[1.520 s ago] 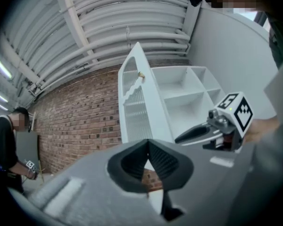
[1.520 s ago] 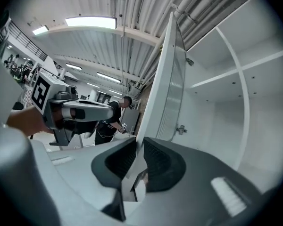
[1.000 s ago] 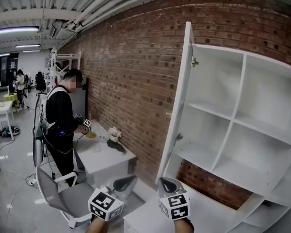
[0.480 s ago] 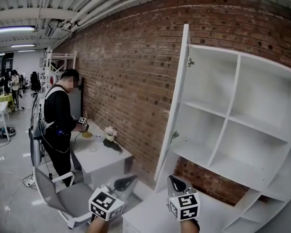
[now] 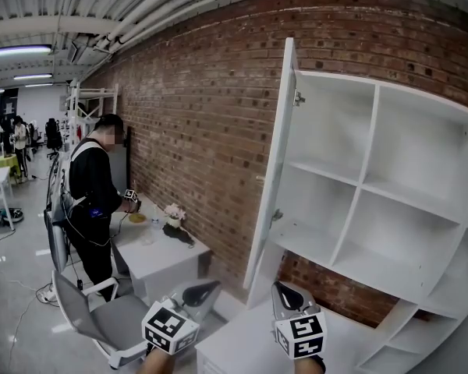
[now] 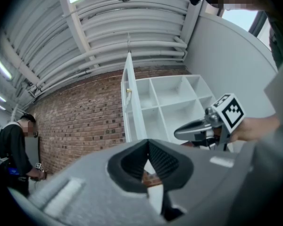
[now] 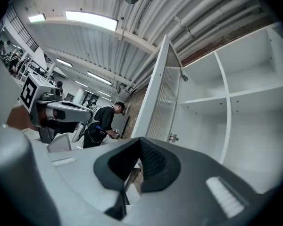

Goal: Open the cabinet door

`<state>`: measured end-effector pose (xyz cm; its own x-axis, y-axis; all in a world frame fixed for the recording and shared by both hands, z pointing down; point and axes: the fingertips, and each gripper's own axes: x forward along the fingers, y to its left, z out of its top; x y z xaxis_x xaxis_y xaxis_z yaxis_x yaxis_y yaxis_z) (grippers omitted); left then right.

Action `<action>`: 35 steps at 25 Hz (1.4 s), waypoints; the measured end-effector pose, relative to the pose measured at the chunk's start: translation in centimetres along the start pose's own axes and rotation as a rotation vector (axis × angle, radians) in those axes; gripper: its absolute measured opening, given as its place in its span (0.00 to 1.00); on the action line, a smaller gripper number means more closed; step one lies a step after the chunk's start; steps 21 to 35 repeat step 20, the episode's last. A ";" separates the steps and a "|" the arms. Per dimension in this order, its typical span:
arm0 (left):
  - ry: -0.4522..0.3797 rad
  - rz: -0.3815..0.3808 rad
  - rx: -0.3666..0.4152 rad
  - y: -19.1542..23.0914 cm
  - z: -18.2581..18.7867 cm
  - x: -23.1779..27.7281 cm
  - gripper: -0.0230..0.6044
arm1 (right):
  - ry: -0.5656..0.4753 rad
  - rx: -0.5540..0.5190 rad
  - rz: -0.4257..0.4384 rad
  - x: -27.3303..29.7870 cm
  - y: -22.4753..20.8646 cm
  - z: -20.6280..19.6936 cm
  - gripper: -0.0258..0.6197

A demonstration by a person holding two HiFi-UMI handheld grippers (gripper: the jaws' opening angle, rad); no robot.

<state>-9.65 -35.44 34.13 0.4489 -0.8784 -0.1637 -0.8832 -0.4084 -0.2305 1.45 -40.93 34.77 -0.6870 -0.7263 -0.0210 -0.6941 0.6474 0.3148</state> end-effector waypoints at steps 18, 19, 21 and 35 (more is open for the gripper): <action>-0.003 -0.021 0.003 -0.8 -0.1 0.1 0.04 | 0.009 0.001 -0.010 -1.0 -0.2 0.1 0.04; -0.002 -0.022 0.002 -0.7 -0.1 0.1 0.04 | 0.009 0.002 -0.011 -0.9 -0.2 0.2 0.04; -0.002 -0.022 0.001 -0.6 -0.1 0.1 0.04 | 0.010 0.002 -0.012 -0.8 -0.2 0.2 0.04; -0.002 -0.022 0.001 -0.6 -0.1 0.1 0.04 | 0.010 0.002 -0.012 -0.8 -0.2 0.2 0.04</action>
